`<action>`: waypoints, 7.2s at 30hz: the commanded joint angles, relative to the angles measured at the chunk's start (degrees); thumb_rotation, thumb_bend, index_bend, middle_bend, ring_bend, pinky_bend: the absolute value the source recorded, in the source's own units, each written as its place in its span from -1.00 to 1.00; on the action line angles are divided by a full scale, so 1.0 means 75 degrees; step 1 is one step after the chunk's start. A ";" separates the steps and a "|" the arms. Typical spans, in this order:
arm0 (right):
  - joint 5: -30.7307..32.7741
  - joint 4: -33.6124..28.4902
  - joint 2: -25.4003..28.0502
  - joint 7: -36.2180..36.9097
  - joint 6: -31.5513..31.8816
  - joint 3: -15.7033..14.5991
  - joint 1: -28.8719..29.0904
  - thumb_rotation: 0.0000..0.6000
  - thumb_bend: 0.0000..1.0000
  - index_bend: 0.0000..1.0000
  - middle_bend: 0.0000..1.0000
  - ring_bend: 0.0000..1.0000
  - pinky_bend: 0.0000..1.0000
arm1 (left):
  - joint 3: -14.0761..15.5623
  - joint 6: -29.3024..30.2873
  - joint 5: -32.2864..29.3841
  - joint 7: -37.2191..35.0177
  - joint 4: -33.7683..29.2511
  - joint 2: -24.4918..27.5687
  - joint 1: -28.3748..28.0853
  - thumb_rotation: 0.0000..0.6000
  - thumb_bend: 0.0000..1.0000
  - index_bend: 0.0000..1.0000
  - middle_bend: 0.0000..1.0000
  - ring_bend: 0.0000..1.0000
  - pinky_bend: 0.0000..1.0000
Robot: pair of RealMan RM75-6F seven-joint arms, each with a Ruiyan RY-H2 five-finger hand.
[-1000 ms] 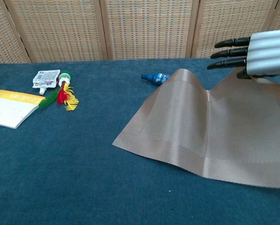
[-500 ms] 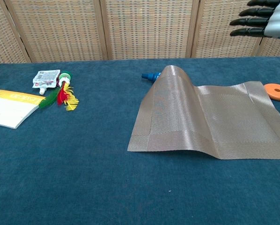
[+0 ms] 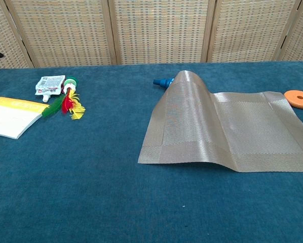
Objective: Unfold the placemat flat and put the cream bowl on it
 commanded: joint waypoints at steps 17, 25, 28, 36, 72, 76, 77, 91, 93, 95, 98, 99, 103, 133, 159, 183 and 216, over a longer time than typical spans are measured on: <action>0.0034 -0.0294 -0.0990 0.1070 0.1525 -0.0262 -0.1735 1.00 -1.00 -1.00 -1.00 -1.00 -1.00 | 0.0057 -0.1840 0.1854 -0.1501 0.3535 -0.3315 -0.2525 1.00 -1.00 -0.50 -1.00 -1.00 -1.00; 0.0152 -0.0102 -0.1039 0.1182 0.1268 -0.0166 -0.1761 1.00 -1.00 -1.00 -1.00 -1.00 -1.00 | -0.0058 -0.2450 0.1711 -0.1557 0.4110 -0.4019 -0.3160 1.00 -1.00 -0.46 -1.00 -1.00 -1.00; 0.0156 -0.0123 -0.1002 0.1214 0.1283 -0.0090 -0.1790 1.00 -1.00 -1.00 -1.00 -1.00 -1.00 | -0.0090 -0.2675 0.1665 -0.1669 0.4460 -0.4457 -0.3445 1.00 -1.00 -0.44 -1.00 -1.00 -1.00; 0.0113 -0.0090 -0.0991 0.1233 0.1269 0.0012 -0.1851 1.00 -1.00 -1.00 -1.00 -1.00 -1.00 | -0.0163 -0.2664 0.1680 -0.1611 0.5313 -0.5283 -0.3914 1.00 -1.00 -0.42 -1.00 -1.00 -1.00; -0.0257 -0.0330 -0.0772 0.1622 0.1499 0.0272 -0.2080 1.00 -1.00 -1.00 -1.00 -1.00 -1.00 | -0.0263 -0.2584 0.0960 -0.1514 0.6026 -0.5762 -0.4278 1.00 0.03 -0.37 -1.00 -1.00 -1.00; -0.0281 -0.0356 -0.0750 0.1652 0.1531 0.0291 -0.2100 1.00 -1.00 -1.00 -1.00 -1.00 -1.00 | -0.0317 -0.2553 0.0892 -0.1465 0.6044 -0.5782 -0.4303 1.00 0.05 -0.24 -1.00 -1.00 -1.00; -0.0287 -0.0360 -0.0745 0.1659 0.1537 0.0295 -0.2104 1.00 -1.00 -1.00 -1.00 -1.00 -1.00 | -0.0330 -0.2541 0.0874 -0.1438 0.6057 -0.5793 -0.4305 1.00 0.06 -0.19 -1.00 -1.00 -1.00; -0.0392 -0.0436 -0.0698 0.1715 0.1617 0.0327 -0.2158 1.00 -1.00 -1.00 -1.00 -1.00 -1.00 | -0.0193 -0.2074 0.0895 -0.1109 0.5778 -0.5755 -0.4102 1.00 0.22 0.54 -1.00 -1.00 -1.00; -0.0405 -0.0454 -0.0692 0.1716 0.1622 0.0326 -0.2167 1.00 -1.00 -1.00 -1.00 -1.00 -1.00 | -0.0082 -0.1837 0.1056 -0.1085 0.5459 -0.5550 -0.4024 1.00 0.23 0.56 -1.00 -1.00 -1.00; -0.0450 -0.0474 -0.0686 0.1698 0.1652 0.0319 -0.2179 1.00 -1.00 -1.00 -1.00 -1.00 -1.00 | 0.0071 -0.1583 0.1270 -0.1072 0.5006 -0.5245 -0.3938 1.00 0.24 0.57 -1.00 -1.00 -1.00; -0.0489 -0.0500 -0.0684 0.1657 0.1657 0.0297 -0.2195 1.00 -1.00 -1.00 -1.00 -1.00 -1.00 | 0.0343 -0.1358 0.1592 -0.0971 0.4206 -0.4666 -0.3845 1.00 0.30 0.58 -1.00 -1.00 -1.00; -0.0491 -0.0507 -0.0684 0.1648 0.1648 0.0289 -0.2200 1.00 -1.00 -1.00 -1.00 -1.00 -1.00 | 0.0417 -0.1315 0.1676 -0.0894 0.3970 -0.4485 -0.3826 1.00 0.32 0.58 -1.00 -1.00 -1.00; -0.0544 -0.0529 -0.0694 0.1572 0.1604 0.0242 -0.2203 1.00 -1.00 -1.00 -1.00 -1.00 -1.00 | 0.0751 -0.1074 0.2074 -0.0518 0.2872 -0.3722 -0.3717 1.00 0.33 0.60 -1.00 -1.00 -1.00; -0.0524 -0.0675 -0.0632 0.1462 0.1597 0.0334 -0.2271 1.00 -1.00 -0.96 -1.00 -1.00 -1.00 | 0.2646 -0.0574 0.3245 -0.0487 0.1106 -0.1258 -0.2604 1.00 0.34 0.62 -1.00 -1.00 -1.00; -0.0591 -0.0726 -0.0595 0.1498 0.1601 0.0352 -0.2305 1.00 -1.00 -0.94 -1.00 -1.00 -1.00 | 0.2820 -0.0996 0.3283 0.0122 0.0555 -0.0793 -0.2099 1.00 -0.02 0.08 -1.00 -1.00 -1.00; 0.0783 -0.0749 -0.0559 0.1553 -0.0075 0.0467 -0.1986 1.00 -1.00 -0.94 -1.00 -1.00 -1.00 | 0.1145 0.2139 0.0889 -0.0434 -0.0628 0.0305 -0.0346 1.00 -1.00 -1.00 -1.00 -1.00 -1.00; 0.3662 0.2462 -0.2518 0.0673 -0.3531 0.1082 -0.0405 1.00 -0.46 -0.05 -1.00 -1.00 -1.00 | 0.0163 0.1737 -0.0131 0.0086 -0.1020 0.0816 0.0381 1.00 -1.00 -1.00 -1.00 -1.00 -1.00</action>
